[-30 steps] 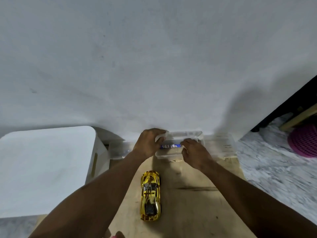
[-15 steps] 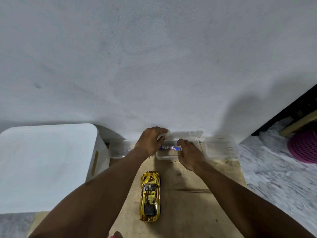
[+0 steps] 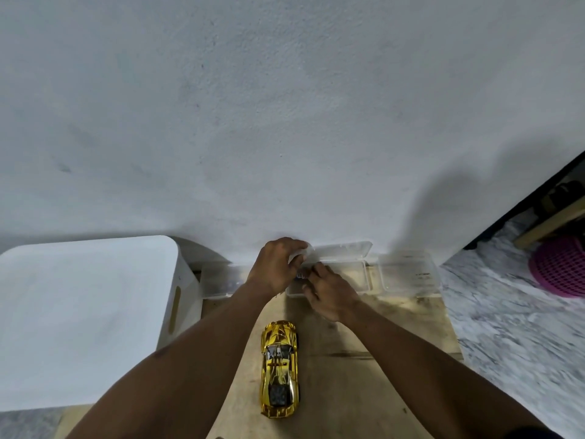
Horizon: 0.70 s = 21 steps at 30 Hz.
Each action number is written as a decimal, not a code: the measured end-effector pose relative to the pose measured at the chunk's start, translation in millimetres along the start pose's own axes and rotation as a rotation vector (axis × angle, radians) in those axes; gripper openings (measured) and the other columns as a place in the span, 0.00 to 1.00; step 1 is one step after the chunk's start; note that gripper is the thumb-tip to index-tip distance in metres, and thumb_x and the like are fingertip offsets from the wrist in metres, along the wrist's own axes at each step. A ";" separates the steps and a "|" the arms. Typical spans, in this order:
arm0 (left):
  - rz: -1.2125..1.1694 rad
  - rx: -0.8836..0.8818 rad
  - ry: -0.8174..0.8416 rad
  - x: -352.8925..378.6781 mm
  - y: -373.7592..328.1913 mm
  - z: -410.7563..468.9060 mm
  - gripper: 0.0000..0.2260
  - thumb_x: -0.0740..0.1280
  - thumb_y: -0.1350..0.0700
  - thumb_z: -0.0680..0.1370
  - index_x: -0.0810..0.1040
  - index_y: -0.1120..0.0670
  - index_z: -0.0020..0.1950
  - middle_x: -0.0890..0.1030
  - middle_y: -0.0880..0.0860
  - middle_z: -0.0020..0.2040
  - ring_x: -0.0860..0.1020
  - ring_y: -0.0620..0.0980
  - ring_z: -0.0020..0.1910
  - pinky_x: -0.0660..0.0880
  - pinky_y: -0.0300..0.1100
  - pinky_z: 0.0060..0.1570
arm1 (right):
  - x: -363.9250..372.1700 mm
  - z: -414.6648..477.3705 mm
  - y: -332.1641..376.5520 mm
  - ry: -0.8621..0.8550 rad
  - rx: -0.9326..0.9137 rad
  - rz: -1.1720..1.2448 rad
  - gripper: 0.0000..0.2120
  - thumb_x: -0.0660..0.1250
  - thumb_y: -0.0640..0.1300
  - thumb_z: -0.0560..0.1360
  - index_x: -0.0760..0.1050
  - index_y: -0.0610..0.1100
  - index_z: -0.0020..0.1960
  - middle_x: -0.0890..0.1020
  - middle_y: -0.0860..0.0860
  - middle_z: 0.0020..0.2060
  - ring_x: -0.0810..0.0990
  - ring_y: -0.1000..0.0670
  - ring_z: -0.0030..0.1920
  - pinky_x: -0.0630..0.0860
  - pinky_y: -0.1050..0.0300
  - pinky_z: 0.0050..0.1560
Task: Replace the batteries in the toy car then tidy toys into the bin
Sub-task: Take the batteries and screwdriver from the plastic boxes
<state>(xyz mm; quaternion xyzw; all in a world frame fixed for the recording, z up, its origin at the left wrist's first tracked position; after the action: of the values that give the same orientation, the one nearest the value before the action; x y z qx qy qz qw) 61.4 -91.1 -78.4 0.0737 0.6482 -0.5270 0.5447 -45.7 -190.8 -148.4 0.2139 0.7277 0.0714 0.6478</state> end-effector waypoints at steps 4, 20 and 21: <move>0.003 0.025 -0.009 -0.5 1.0 1.1 0.11 0.71 0.58 0.77 0.84 0.55 0.60 0.85 0.53 0.56 0.82 0.51 0.55 0.77 0.42 0.56 | 6.7 2.1 6.5 0.060 -0.033 -0.167 0.23 0.52 0.54 0.80 0.67 0.46 0.71 0.71 0.44 0.65 0.68 0.44 0.66 0.70 0.46 0.65; -0.074 0.020 -0.006 2.6 6.8 1.4 0.11 0.72 0.60 0.76 0.84 0.56 0.58 0.85 0.51 0.55 0.83 0.49 0.52 0.79 0.43 0.54 | 4.2 15.8 8.7 0.233 -0.170 -0.165 0.19 0.48 0.55 0.83 0.71 0.49 0.66 0.76 0.46 0.62 0.77 0.43 0.57 0.77 0.46 0.52; -0.073 0.021 -0.005 2.5 7.0 1.3 0.11 0.72 0.59 0.76 0.84 0.55 0.58 0.85 0.51 0.55 0.83 0.49 0.52 0.79 0.43 0.54 | 4.0 16.1 9.0 0.227 -0.176 -0.157 0.19 0.48 0.55 0.83 0.71 0.49 0.65 0.77 0.46 0.61 0.78 0.43 0.56 0.77 0.47 0.51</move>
<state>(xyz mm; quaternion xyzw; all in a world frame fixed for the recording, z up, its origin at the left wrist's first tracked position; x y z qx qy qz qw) 65.9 -90.3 -84.4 0.0546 0.6436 -0.5534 0.5259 -28.4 -183.9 -151.0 0.0894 0.8016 0.1080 0.5813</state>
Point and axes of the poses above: each hand's wrist, its own z-axis towards the middle knuckle, its own x-axis out of the palm, y = z × x, the point moved 3 cm from there along z, towards the middle knuckle
